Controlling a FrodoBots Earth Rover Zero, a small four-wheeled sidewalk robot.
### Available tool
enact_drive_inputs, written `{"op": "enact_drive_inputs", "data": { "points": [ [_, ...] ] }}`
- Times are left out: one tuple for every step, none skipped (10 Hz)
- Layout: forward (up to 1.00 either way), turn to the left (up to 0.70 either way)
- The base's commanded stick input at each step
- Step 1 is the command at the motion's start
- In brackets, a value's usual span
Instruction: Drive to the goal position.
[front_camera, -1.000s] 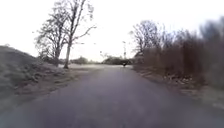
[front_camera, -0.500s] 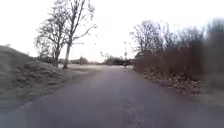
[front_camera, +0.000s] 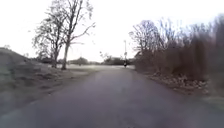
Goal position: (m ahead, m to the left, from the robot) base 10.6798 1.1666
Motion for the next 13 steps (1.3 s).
{"op": "enact_drive_inputs", "data": {
  "points": [
    [1.00, 0.00],
    [1.00, 0.00],
    [1.00, 0.00],
    [1.00, 0.00],
    [1.00, 0.00],
    [1.00, 0.00],
    [1.00, 0.00],
    [1.00, 0.00],
    [1.00, 0.00],
    [1.00, 0.00],
    [1.00, 0.00],
    [1.00, 0.00],
    [1.00, 0.00]
  ]
}}
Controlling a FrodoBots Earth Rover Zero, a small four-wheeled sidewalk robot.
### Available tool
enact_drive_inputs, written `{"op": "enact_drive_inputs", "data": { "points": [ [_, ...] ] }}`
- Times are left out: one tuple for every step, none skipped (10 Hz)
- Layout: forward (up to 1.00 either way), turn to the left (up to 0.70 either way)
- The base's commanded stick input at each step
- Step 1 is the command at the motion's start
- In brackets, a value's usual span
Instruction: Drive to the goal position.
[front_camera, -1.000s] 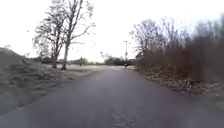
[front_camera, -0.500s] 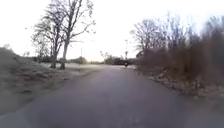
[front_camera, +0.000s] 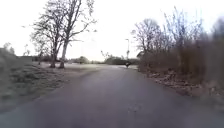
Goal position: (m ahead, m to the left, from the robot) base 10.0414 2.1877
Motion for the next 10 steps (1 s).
{"op": "enact_drive_inputs", "data": {
  "points": [
    [1.00, 0.00],
    [1.00, 0.00],
    [1.00, 0.00],
    [1.00, 0.00],
    [1.00, 0.00],
    [1.00, 0.00],
    [1.00, 0.00],
    [1.00, 0.00],
    [1.00, 0.00],
    [1.00, 0.00]
  ]
}}
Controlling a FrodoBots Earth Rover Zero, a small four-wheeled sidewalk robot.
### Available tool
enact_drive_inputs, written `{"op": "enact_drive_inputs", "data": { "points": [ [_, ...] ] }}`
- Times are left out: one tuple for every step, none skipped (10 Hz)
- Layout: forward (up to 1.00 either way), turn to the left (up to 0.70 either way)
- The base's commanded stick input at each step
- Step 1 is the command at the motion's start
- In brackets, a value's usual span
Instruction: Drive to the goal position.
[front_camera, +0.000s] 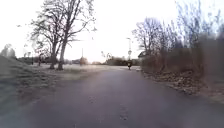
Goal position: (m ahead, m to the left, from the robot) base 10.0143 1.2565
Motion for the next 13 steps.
{"op": "enact_drive_inputs", "data": {
  "points": [
    [1.00, 0.00],
    [1.00, 0.00],
    [1.00, 0.00],
    [1.00, 0.00],
    [1.00, 0.00],
    [1.00, 0.00],
    [1.00, 0.00],
    [1.00, 0.00],
    [1.00, 0.00],
    [1.00, 0.00],
    [1.00, 0.00],
    [1.00, 0.00],
    [1.00, 0.00]
  ]
}}
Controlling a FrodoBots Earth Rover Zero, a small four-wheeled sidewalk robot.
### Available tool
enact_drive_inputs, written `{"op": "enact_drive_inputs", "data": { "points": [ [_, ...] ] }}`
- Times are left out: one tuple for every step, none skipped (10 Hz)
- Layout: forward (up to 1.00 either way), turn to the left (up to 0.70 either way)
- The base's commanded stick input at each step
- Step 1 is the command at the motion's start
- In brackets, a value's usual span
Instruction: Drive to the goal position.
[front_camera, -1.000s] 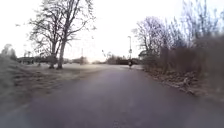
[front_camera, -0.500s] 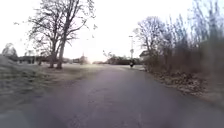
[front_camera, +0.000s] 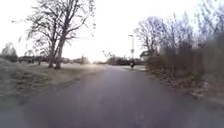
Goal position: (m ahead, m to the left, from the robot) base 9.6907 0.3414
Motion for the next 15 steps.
{"op": "enact_drive_inputs", "data": {
  "points": [
    [1.00, 0.00],
    [1.00, 0.00],
    [1.00, -0.08],
    [1.00, -0.37],
    [1.00, -0.40],
    [1.00, -0.21],
    [1.00, 0.00],
    [1.00, 0.00],
    [1.00, 0.00],
    [1.00, 0.00],
    [1.00, 0.00],
    [1.00, 0.00],
    [1.00, 0.00],
    [1.00, 0.00],
    [1.00, 0.00]
  ]
}}
